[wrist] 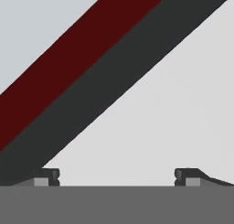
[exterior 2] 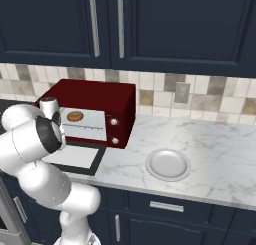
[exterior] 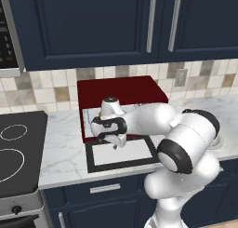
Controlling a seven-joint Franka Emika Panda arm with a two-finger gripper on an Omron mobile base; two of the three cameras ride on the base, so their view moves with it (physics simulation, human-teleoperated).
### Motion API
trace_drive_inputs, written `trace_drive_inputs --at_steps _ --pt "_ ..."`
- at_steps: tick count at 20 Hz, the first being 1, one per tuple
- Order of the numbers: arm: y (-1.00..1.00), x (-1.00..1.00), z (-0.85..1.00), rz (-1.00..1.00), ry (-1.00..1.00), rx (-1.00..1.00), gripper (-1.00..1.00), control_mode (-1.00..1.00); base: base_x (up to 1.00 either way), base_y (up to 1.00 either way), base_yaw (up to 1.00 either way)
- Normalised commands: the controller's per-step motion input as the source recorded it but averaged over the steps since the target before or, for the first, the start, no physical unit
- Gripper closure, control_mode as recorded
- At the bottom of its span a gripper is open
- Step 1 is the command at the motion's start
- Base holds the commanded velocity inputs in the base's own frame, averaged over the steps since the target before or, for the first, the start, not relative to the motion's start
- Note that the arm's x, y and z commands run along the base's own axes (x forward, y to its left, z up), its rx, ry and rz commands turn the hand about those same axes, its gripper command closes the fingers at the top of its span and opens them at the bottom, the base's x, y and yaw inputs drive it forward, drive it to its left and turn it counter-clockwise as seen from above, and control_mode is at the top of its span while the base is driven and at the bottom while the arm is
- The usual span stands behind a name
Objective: Pick up the bagel from the plate, place it on the toaster oven rack, close the door, and set the timer.
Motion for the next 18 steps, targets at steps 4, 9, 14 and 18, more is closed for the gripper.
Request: trace_drive_inputs --at_steps 4,9,14,18 --pt "-0.08 -1.0 0.17 0.0 -0.08 0.0 -1.0 -1.0 0.0 0.0 0.0" --pt "0.15 -1.0 0.44 -0.1 -0.01 0.0 -1.0 -1.0 0.0 0.0 0.0" --pt "0.61 -0.79 0.3 -0.36 0.0 0.02 -1.0 -1.0 0.0 0.0 0.0" --pt "0.67 -0.36 0.03 -0.48 -0.01 0.02 -1.0 -1.0 0.0 0.0 0.0"
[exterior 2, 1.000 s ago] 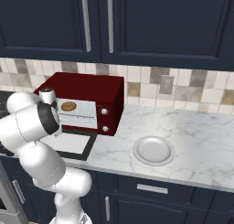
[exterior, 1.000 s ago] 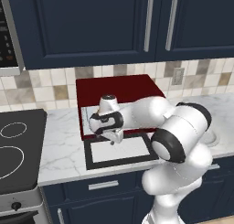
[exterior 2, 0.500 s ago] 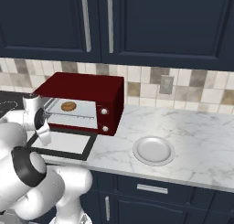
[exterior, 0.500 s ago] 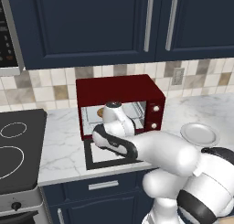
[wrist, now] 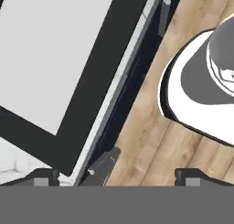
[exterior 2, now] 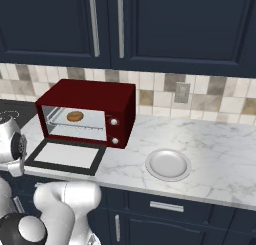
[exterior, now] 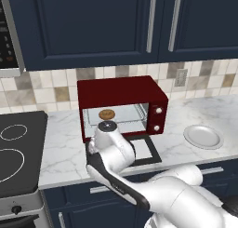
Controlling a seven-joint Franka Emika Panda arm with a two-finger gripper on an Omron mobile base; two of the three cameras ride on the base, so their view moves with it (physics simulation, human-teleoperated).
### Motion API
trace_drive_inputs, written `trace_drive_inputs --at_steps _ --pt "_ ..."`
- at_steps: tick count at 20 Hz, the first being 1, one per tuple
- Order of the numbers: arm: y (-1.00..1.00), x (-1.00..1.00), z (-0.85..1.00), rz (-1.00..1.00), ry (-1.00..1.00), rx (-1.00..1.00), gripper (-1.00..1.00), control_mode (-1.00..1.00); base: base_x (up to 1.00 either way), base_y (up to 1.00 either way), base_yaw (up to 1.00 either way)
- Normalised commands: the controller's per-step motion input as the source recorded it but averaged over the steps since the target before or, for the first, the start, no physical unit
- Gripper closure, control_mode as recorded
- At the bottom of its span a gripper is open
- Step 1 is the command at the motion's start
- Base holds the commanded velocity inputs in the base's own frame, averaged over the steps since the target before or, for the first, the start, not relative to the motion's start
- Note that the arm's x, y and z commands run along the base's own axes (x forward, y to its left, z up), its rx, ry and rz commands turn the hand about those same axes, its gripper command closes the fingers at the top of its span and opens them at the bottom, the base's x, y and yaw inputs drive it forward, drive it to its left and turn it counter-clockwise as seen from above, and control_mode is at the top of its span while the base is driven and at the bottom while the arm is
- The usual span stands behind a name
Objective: Pick up the bagel from the plate, place it on the toaster oven rack, close the door, and set the timer.
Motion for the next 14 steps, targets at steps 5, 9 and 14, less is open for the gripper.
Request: trace_drive_inputs --at_steps 5,9,14 --pt "0.48 -0.06 0.0 -0.48 -0.02 0.0 -1.0 -1.0 0.0 0.0 0.0" --pt "0.26 0.14 0.0 -0.4 -0.05 0.0 -1.0 -1.0 0.0 0.0 0.0" --pt "0.18 0.28 0.0 -0.32 -0.03 0.0 -1.0 -1.0 0.0 0.0 0.0"
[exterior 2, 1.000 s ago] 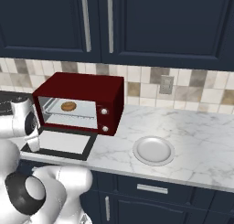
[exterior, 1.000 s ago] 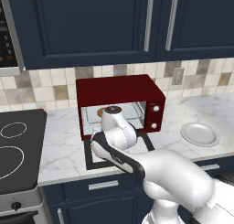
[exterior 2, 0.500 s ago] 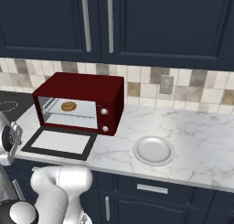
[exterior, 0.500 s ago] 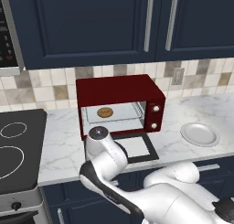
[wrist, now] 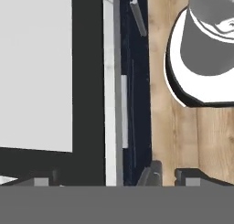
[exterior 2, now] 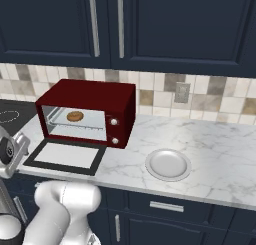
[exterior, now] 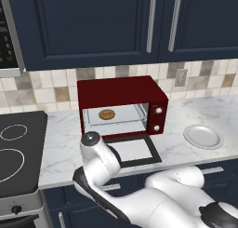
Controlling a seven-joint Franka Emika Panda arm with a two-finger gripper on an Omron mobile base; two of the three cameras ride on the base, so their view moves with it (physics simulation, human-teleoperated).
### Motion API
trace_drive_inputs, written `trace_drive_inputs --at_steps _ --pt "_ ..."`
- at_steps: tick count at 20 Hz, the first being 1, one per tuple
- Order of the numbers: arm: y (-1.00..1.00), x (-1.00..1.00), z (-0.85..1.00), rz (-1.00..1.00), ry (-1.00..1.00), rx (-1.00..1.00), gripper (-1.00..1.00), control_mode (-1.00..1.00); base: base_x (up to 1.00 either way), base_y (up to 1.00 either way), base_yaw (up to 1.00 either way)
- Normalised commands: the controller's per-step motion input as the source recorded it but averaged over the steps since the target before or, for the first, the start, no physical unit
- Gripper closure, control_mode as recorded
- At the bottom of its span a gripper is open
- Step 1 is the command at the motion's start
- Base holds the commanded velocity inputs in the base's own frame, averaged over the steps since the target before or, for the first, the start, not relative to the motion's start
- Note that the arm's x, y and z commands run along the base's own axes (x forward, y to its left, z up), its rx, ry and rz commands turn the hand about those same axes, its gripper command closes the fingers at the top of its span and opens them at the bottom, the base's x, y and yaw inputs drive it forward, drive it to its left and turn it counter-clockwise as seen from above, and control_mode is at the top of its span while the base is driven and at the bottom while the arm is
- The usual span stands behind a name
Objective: Pick up the bagel from the plate, place it on the toaster oven rack, close the door, and set the timer.
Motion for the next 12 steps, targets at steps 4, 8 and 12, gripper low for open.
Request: trace_drive_inputs --at_steps 4,8,12 --pt "0.04 0.27 0.0 -0.29 0.0 0.0 -1.0 -1.0 0.0 0.0 0.0" --pt "0.05 0.03 -0.17 -0.26 0.0 0.0 -1.0 -1.0 0.0 0.0 0.0" --pt "0.17 -0.02 -0.27 -0.23 -0.03 0.0 -1.0 -1.0 0.0 0.0 0.0"
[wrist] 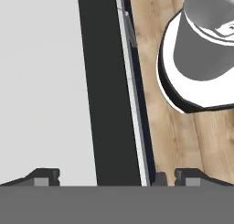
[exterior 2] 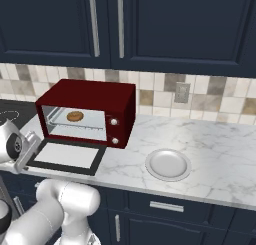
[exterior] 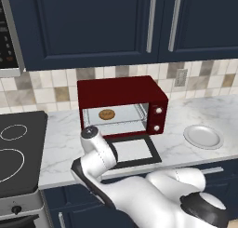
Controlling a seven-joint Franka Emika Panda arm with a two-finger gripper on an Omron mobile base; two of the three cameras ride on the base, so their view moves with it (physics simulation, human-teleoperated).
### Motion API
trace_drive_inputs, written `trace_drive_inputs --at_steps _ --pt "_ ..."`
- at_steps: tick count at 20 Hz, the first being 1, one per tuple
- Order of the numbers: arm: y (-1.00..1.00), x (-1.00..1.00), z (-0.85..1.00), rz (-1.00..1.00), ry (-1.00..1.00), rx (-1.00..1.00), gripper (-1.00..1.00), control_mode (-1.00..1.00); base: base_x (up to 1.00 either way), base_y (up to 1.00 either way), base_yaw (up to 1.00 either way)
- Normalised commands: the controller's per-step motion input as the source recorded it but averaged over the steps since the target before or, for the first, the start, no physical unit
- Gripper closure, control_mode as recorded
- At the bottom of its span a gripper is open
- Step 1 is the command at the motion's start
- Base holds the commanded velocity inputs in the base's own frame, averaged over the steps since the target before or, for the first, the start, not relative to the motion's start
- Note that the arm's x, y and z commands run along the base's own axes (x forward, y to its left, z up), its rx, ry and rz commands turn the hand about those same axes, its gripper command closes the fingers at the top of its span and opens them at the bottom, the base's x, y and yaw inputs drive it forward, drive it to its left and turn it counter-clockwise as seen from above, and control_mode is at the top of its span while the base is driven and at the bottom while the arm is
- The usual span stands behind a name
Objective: Pick up the bagel from the plate, place it on the toaster oven rack, close the door, and set the timer.
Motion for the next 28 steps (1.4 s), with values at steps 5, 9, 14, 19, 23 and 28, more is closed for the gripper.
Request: trace_drive_inputs --at_steps 5,9,14,19,23,28 --pt "0.22 -0.23 -0.26 -0.21 -0.07 0.0 -1.0 -1.0 0.0 0.0 0.0" --pt "0.2 -0.08 -0.15 -0.2 -0.09 0.0 -1.0 -1.0 0.0 0.0 0.0" --pt "0.21 0.0 -0.04 -0.19 -0.1 0.0 -1.0 -1.0 0.0 0.0 0.0" --pt "0.25 0.05 0.0 -0.18 -0.13 0.0 -1.0 -1.0 0.0 0.0 0.0" --pt "0.24 0.13 0.0 -0.18 -0.14 0.0 -1.0 -1.0 0.0 0.0 0.0" --pt "0.21 0.18 0.08 -0.19 -0.15 0.0 -1.0 -1.0 0.0 0.0 0.0"
